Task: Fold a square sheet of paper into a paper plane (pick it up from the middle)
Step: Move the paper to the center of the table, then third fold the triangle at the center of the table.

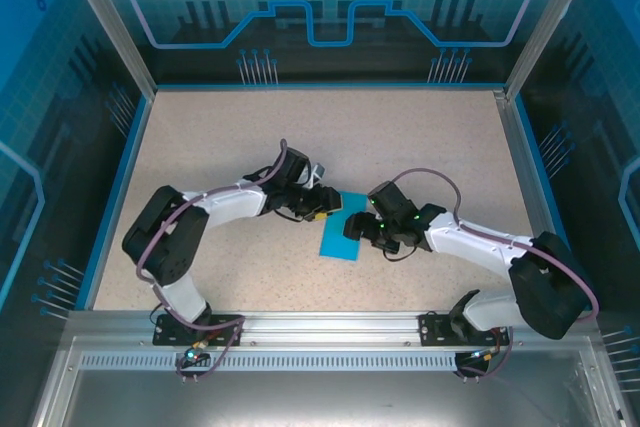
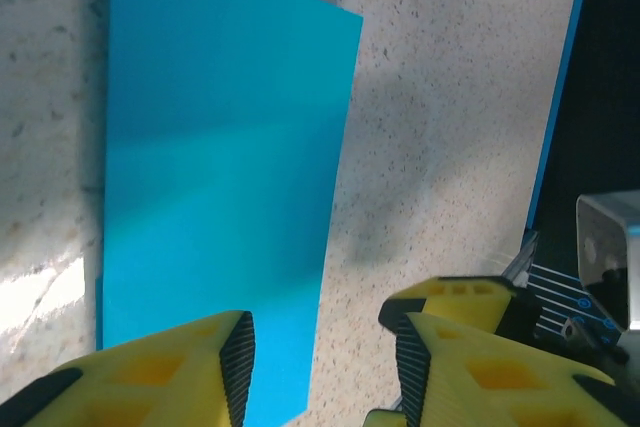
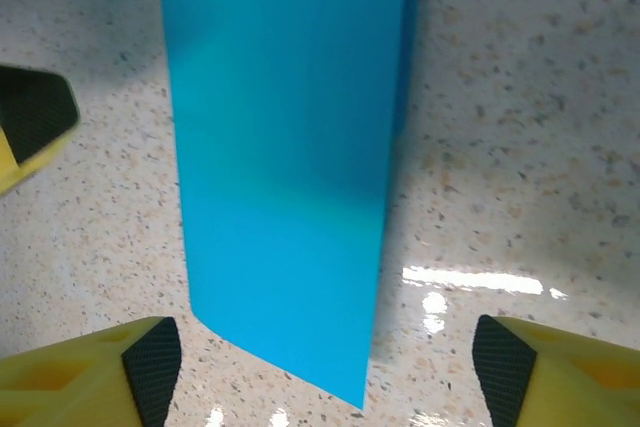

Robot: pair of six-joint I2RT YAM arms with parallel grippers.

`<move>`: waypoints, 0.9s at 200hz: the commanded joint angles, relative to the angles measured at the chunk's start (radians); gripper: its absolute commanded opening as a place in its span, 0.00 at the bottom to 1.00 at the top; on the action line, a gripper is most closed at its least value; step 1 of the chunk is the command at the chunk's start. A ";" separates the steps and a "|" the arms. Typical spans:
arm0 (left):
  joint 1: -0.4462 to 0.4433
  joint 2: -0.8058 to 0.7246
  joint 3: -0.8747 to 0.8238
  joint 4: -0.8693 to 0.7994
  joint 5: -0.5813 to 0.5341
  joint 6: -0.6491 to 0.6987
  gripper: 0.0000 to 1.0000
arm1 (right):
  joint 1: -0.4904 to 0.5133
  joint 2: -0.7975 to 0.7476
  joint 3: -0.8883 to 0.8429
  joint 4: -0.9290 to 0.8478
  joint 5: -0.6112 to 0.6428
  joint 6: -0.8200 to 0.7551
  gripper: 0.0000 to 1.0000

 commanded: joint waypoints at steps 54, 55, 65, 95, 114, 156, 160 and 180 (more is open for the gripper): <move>-0.001 0.114 0.065 -0.001 0.028 -0.022 0.43 | -0.012 0.035 -0.036 0.053 -0.119 0.064 0.68; -0.001 0.115 0.064 -0.001 0.028 -0.022 0.43 | -0.011 0.036 -0.036 0.054 -0.120 0.064 0.67; -0.001 0.123 0.064 -0.001 0.028 -0.022 0.43 | -0.010 0.048 -0.036 0.066 -0.126 0.066 0.64; -0.001 0.132 0.065 -0.019 0.010 -0.016 0.42 | -0.008 0.074 -0.043 0.091 -0.142 0.075 0.59; -0.001 0.141 0.069 -0.033 0.003 -0.009 0.42 | 0.000 0.079 -0.050 0.090 -0.145 0.088 0.59; -0.001 0.155 0.070 -0.037 0.002 -0.010 0.42 | 0.018 0.096 -0.072 0.134 -0.194 0.126 0.56; -0.002 0.156 0.070 -0.036 0.001 -0.009 0.42 | 0.021 0.098 -0.072 0.135 -0.194 0.129 0.56; -0.001 0.155 0.069 -0.038 0.000 -0.009 0.42 | 0.038 0.102 -0.079 0.157 -0.199 0.146 0.55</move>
